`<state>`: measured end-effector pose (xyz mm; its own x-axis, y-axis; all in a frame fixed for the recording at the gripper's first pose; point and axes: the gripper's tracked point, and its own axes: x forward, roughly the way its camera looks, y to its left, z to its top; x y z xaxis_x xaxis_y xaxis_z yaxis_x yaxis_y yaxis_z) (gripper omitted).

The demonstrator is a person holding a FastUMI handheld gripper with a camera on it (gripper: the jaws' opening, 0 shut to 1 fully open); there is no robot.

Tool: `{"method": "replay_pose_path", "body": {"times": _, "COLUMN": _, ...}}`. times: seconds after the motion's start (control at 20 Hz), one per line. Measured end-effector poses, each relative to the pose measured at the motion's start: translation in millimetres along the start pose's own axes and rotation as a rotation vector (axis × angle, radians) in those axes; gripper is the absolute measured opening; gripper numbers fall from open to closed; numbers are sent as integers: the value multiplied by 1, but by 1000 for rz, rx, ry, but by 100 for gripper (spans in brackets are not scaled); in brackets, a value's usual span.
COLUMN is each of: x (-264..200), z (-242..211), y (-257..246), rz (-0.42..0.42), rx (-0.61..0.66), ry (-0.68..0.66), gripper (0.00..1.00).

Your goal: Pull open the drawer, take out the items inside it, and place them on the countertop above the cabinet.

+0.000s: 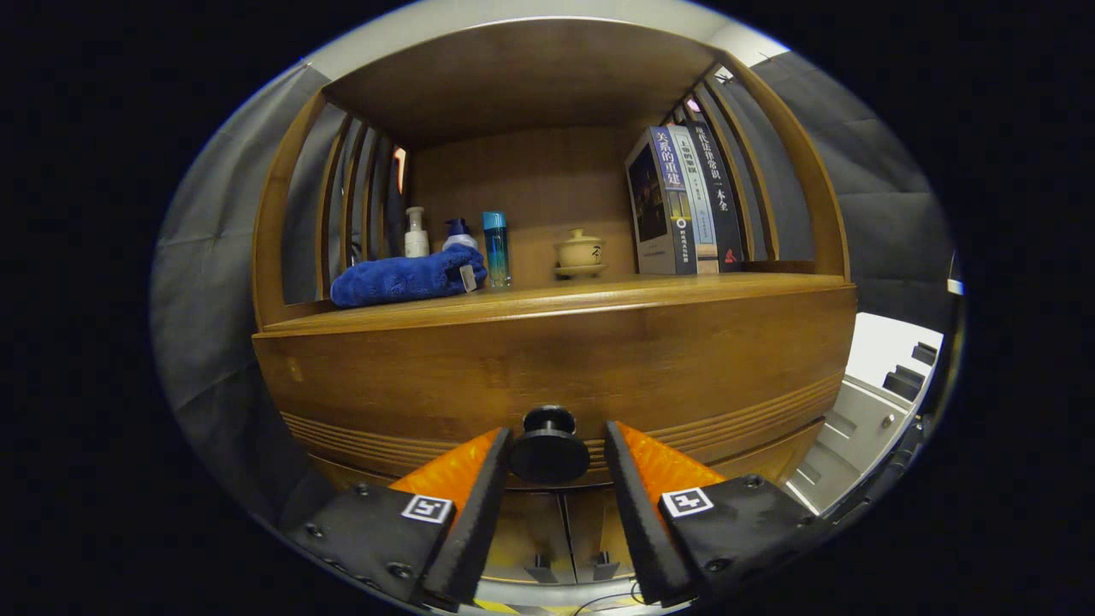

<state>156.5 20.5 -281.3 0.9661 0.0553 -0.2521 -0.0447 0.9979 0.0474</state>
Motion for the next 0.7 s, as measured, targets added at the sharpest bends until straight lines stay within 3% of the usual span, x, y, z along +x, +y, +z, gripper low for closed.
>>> {"method": "replay_pose_path", "body": {"times": 0.25, "x": 0, "z": 2, "y": 0, "rz": -6, "rx": -12, "ry": -9, "gripper": 53}}
{"method": "replay_pose_path", "body": {"times": 0.3, "x": 4, "z": 2, "y": 1, "rz": 0, "rx": 4, "ry": -7, "gripper": 44}}
{"method": "replay_pose_path", "body": {"times": 0.7, "x": -15, "z": -1, "y": 2, "rz": -6, "rx": -4, "ry": 20, "gripper": 38}}
